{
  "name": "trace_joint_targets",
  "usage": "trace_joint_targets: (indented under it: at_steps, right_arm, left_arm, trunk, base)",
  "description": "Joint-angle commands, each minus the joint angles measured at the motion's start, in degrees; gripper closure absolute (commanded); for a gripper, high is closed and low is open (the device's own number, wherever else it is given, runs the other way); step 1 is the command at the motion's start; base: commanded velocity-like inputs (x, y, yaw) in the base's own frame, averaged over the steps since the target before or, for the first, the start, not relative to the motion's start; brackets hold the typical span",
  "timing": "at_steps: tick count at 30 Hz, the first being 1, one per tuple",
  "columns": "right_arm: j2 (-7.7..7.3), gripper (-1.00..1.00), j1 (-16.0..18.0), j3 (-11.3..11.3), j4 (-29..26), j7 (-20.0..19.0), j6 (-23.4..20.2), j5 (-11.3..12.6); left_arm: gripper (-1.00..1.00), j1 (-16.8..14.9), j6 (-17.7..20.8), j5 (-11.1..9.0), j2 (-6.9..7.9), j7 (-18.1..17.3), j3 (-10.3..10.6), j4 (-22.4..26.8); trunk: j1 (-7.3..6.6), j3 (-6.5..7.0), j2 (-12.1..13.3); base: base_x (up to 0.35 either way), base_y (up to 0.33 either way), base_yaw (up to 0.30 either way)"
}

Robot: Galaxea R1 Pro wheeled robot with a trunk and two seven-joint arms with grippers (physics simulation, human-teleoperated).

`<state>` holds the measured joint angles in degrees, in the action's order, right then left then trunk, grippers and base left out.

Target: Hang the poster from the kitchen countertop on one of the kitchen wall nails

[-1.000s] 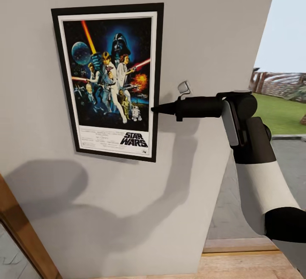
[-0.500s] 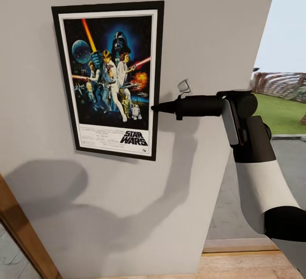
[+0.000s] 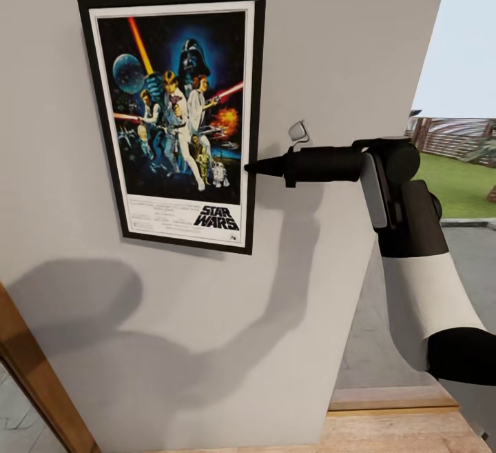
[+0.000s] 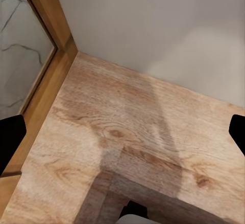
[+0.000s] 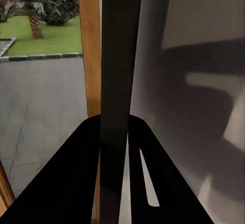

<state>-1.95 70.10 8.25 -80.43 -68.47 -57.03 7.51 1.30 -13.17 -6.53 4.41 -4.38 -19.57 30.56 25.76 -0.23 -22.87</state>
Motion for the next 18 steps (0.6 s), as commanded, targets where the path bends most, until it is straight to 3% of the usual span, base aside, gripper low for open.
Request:
trace_joint_targets:
  at_steps: [1, 18]
  right_arm:
    - [-0.05, 1.00, 0.05, 0.07, 0.03, 0.00, -0.53, 0.49]
    - [-0.12, 1.00, 0.12, 0.10, 0.01, 0.01, -0.53, 0.49]
  left_arm:
    - [-1.00, 0.02, -0.01, -0.59, -0.01, -0.46, -0.12, 0.03]
    - [-1.00, 0.02, -0.01, -0.59, -0.01, -0.46, -0.12, 0.03]
  trunk:
    - [0.02, -0.02, -0.04]
    - [0.02, -0.02, -0.04]
  base:
    - [0.000, 0.000, 0.000]
    - [0.000, 0.037, 0.000]
